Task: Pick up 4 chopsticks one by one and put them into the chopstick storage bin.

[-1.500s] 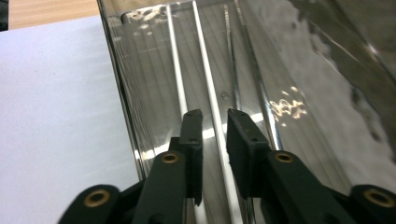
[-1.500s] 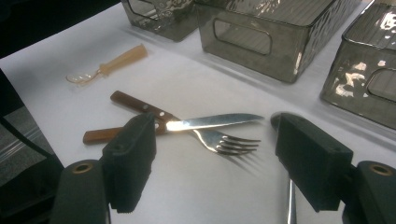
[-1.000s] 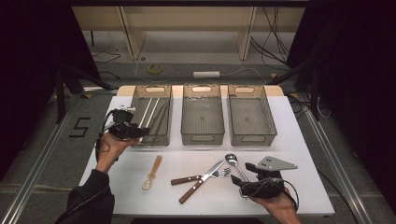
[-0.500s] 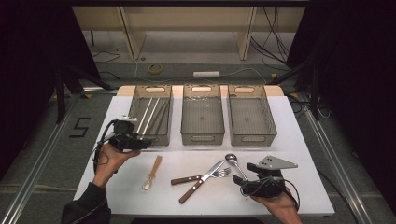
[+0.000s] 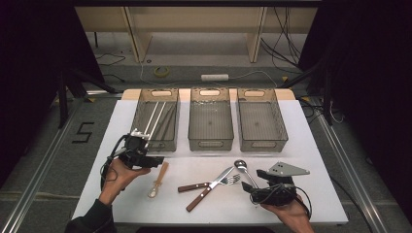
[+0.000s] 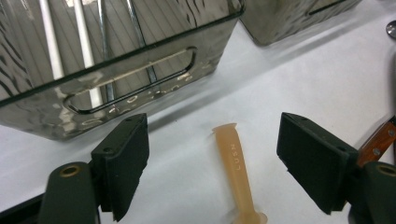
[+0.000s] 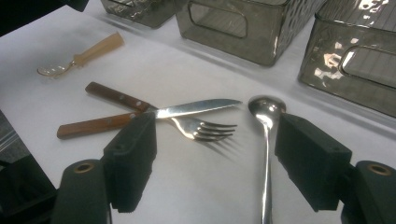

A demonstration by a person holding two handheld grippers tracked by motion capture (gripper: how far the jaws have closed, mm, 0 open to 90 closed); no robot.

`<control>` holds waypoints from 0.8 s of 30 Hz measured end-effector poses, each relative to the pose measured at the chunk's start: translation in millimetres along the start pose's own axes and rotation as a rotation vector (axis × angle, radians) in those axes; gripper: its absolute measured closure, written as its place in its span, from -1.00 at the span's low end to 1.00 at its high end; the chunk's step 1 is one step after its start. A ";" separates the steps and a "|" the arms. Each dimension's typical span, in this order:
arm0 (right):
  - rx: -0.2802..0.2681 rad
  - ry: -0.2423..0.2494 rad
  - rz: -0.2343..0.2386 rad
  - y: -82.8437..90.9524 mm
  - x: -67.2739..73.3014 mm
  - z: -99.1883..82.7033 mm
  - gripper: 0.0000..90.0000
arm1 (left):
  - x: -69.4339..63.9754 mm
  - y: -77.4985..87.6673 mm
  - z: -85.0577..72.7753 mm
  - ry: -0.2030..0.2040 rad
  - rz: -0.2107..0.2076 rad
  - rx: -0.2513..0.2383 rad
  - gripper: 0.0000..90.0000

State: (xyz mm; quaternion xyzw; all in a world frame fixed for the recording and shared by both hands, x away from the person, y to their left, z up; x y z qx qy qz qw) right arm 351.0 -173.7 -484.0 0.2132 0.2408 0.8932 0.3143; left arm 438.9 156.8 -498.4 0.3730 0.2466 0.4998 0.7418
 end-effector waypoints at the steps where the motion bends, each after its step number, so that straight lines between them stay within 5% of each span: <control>1: 0.000 0.000 0.000 0.0 0.0 0.0 -0.32 | -0.7 -0.4 -0.9 0.000 -0.001 0.001 -0.46; 24: -0.001 -0.002 0.008 -0.5 -0.3 -0.4 -0.34 | -16.6 -10.9 -25.4 -0.055 0.016 0.109 -0.50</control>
Point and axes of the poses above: each handheld gripper's, and its own axes: y roughly backward along the jaws, z roughly out of its top, x roughly to its left, the point moved 9 cm from there along -y, roughly forward along the jaws, and after that the axes turned 10 degrees about z, right-handed, at the moved point
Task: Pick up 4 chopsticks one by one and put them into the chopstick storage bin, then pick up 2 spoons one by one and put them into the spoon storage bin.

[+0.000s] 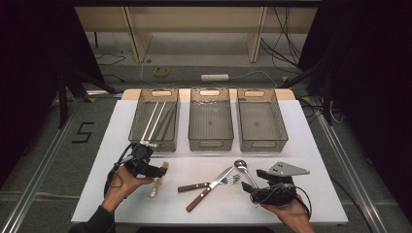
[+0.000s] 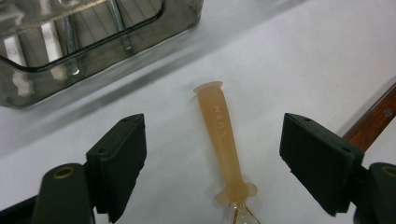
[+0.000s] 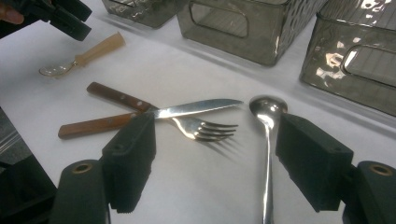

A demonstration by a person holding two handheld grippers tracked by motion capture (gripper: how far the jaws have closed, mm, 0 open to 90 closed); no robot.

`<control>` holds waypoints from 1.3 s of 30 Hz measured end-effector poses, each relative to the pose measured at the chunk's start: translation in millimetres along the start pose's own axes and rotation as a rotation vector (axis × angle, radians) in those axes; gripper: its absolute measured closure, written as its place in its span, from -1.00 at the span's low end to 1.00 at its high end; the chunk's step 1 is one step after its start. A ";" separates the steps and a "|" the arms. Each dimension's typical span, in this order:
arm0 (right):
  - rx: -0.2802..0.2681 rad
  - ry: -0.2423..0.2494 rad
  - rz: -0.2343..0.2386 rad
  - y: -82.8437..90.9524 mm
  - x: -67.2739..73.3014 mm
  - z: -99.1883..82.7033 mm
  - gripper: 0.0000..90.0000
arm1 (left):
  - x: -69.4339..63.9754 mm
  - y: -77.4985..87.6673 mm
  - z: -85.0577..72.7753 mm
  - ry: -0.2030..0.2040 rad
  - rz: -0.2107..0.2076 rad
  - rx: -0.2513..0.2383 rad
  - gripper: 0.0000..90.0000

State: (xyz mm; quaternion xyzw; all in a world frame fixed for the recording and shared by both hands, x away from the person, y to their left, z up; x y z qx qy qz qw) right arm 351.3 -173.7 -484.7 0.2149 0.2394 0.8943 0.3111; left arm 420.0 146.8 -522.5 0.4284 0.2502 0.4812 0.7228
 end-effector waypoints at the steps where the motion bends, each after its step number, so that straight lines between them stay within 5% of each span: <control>1: 0.001 -0.002 0.001 0.2 0.3 -0.3 -0.34 | -0.4 -0.5 -1.2 -0.008 0.001 0.011 -0.50; 16: 0.002 0.000 -0.001 -0.3 0.2 -0.2 -0.34 | -6.9 -12.1 -15.0 -0.069 0.013 0.093 -0.30; 39: 0.008 0.001 -0.006 0.1 0.0 -0.7 -0.34 | -8.7 -20.5 -20.4 -0.081 -0.001 0.127 0.21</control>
Point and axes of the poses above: each handheld gripper's, and its own axes: y roughly backward along the jaws, z roughly out of its top, x roughly to its left, the point moved 9 cm from there along -y, roughly forward along the jaws, and after that the axes turned 10 degrees about z, right-handed, at the moved point
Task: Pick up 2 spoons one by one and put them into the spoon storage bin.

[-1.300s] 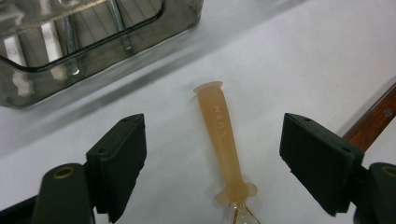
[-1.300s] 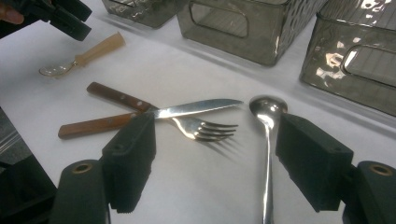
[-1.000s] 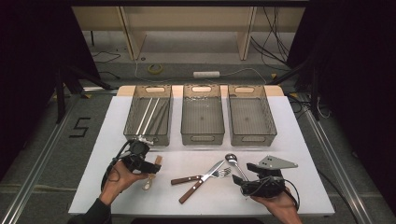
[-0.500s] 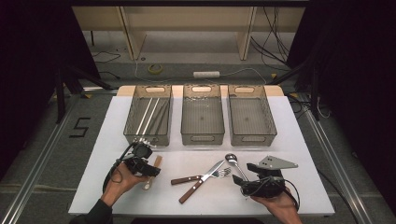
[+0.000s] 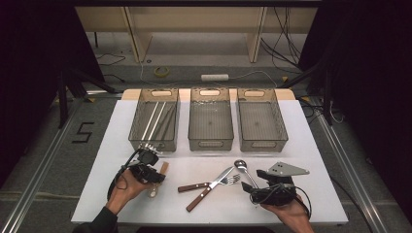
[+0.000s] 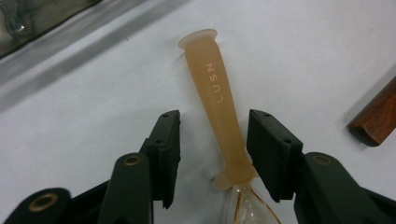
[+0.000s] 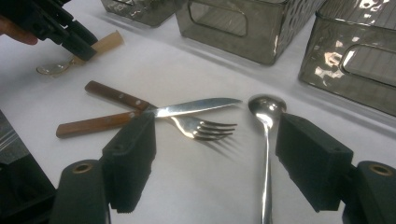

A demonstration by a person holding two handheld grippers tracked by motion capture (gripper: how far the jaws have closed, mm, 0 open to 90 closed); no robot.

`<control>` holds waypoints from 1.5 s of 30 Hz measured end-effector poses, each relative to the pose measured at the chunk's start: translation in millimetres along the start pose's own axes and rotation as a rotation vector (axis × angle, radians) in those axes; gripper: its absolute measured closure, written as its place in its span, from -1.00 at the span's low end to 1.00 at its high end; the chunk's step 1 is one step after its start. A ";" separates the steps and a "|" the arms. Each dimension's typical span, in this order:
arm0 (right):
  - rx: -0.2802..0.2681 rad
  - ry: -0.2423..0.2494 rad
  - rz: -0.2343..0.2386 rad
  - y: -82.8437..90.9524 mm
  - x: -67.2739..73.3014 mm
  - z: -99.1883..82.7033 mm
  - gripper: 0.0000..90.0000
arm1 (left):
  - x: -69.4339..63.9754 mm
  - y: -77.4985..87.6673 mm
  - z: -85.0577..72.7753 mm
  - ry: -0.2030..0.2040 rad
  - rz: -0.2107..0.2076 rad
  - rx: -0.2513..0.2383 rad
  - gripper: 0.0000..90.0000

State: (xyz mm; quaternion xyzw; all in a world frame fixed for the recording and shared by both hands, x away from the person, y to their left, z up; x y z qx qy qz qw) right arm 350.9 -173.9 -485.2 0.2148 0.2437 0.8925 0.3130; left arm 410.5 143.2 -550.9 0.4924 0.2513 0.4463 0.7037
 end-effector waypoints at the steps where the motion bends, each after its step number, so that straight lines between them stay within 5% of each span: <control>1: -0.002 -0.001 0.000 0.5 0.1 0.1 -0.34 | 0.0 0.0 0.0 -0.001 0.003 0.002 0.22; 20: 0.005 0.009 -0.003 -0.3 2.7 -0.7 -0.33 | -5.2 -0.4 2.2 -0.066 0.039 -0.003 0.70; 35: 0.000 0.007 0.000 0.5 1.8 -0.3 -0.33 | -6.1 9.9 2.8 -0.081 -0.021 -0.011 0.72; 45: -0.005 -0.001 -0.005 1.8 0.3 0.1 -0.33 | -6.9 33.1 17.1 -0.081 -0.072 -0.082 0.72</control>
Point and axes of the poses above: each handheld gripper's, and its own axes: y roughly backward along the jaws, z roughly out of its top, x roughly to its left, the point moved 9 cm from there along -y, roughly forward along the jaws, and after that the axes turned 10 degrees about z, right-handed, at the moved point
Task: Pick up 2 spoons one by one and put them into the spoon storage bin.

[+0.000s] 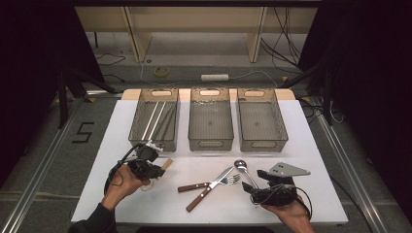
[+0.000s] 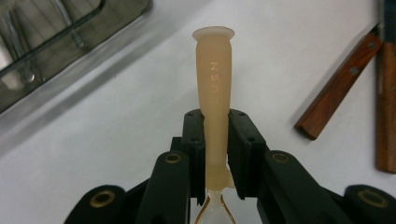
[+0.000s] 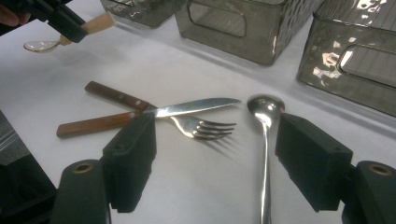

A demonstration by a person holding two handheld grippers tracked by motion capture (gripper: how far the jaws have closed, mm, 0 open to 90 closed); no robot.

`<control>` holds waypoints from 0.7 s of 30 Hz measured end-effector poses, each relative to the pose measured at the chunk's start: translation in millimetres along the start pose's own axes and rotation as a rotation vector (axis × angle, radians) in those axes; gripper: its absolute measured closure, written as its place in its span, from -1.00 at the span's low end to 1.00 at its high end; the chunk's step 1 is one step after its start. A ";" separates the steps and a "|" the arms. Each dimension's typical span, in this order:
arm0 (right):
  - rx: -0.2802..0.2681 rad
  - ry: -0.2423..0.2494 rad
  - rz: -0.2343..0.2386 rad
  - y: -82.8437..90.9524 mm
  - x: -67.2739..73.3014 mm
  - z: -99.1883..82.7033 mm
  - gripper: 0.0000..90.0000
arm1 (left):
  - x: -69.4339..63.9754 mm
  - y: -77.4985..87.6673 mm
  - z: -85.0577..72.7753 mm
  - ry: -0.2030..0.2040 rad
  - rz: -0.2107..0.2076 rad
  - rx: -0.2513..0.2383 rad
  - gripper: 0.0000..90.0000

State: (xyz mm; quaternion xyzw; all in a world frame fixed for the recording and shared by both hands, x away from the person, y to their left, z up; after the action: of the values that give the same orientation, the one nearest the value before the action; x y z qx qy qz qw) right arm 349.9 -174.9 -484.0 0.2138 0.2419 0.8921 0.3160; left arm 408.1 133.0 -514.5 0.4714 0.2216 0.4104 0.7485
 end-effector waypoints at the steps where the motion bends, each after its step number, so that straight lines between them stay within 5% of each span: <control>1: -0.001 -0.002 0.000 0.0 -0.2 0.0 -0.33 | -1.2 0.8 2.1 -0.002 -0.006 -0.004 0.72; 21: -0.007 -0.010 0.001 0.6 -2.0 0.0 -0.33 | -11.6 12.7 81.6 -0.029 -0.058 -0.132 0.72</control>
State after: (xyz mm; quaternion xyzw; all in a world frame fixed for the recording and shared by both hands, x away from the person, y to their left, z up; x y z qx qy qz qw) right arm 351.0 -176.7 -484.1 0.2170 0.2371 0.8921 0.3176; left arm 455.1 83.5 -466.6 0.4202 0.1969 0.3953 0.7927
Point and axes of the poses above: each handheld gripper's, and its own axes: y roughly backward along the jaws, z roughly out of its top, x roughly to its left, the point moved 9 cm from there along -y, roughly forward along the jaws, and after that the axes turned 10 degrees about z, right-handed, at the moved point
